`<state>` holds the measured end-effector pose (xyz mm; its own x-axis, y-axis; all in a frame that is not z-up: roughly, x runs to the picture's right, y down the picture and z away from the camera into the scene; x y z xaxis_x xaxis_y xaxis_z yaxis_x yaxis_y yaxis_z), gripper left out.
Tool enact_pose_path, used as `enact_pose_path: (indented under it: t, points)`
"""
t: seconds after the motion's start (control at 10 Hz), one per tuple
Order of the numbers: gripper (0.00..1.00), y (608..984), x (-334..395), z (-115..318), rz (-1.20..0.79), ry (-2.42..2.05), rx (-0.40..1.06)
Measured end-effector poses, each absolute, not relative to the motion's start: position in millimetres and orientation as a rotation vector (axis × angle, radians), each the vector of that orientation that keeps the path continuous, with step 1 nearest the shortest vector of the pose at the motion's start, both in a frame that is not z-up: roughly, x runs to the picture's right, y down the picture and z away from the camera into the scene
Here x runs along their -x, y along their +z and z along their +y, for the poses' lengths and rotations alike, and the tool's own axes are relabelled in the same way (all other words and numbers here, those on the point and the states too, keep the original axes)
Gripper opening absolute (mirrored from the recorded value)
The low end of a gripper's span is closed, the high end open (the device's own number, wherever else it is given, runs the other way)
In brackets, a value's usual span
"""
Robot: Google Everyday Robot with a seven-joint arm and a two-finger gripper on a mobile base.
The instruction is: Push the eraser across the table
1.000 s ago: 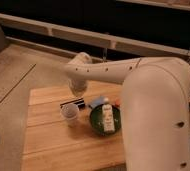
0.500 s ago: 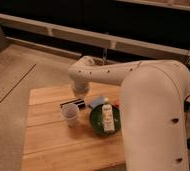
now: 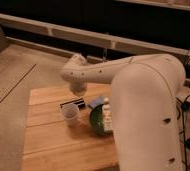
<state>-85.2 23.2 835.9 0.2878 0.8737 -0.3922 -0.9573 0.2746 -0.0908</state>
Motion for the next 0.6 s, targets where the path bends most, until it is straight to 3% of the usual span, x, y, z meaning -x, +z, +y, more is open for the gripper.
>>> enact_pose_path:
  t: [0.3,0.6]
  points:
    - [0.00,854.3,106.2,30.3,0.235,1.144,0.347]
    - [0.00,889.4,119.7,57.3,0.159,1.238,0.511]
